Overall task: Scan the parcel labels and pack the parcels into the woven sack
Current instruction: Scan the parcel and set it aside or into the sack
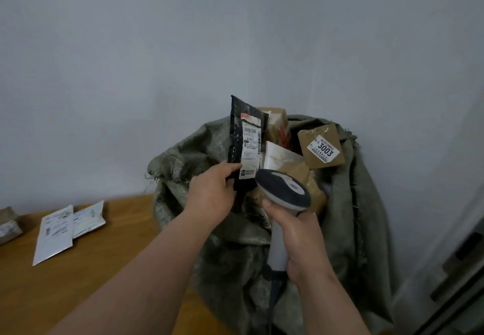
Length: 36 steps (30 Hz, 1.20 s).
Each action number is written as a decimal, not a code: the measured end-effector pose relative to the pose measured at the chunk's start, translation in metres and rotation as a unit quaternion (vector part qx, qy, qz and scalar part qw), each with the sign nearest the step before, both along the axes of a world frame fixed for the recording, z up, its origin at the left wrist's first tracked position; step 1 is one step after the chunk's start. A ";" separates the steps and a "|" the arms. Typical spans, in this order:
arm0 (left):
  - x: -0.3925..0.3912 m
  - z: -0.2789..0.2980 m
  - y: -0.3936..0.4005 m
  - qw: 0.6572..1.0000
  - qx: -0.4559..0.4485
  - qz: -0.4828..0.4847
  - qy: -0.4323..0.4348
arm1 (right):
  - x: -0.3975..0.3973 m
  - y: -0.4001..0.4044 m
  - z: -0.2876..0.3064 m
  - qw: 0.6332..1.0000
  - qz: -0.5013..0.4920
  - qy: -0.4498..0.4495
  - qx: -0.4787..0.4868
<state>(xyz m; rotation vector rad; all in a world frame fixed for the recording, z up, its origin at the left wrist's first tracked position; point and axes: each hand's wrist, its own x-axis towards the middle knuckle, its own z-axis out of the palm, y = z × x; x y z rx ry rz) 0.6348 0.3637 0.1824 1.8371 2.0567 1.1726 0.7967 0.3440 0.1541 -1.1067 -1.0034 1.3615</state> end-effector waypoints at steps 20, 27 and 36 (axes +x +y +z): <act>-0.076 0.003 -0.062 0.999 0.031 0.017 0.008 | -0.073 -0.033 0.031 0.983 0.070 -0.092 0.142; -0.195 -0.018 -0.148 0.983 0.040 0.094 -0.153 | -0.201 -0.101 0.022 0.977 0.165 -0.099 0.087; -0.342 -0.095 -0.275 0.914 -0.043 0.218 -0.340 | -0.358 -0.185 -0.024 0.957 0.264 -0.119 0.019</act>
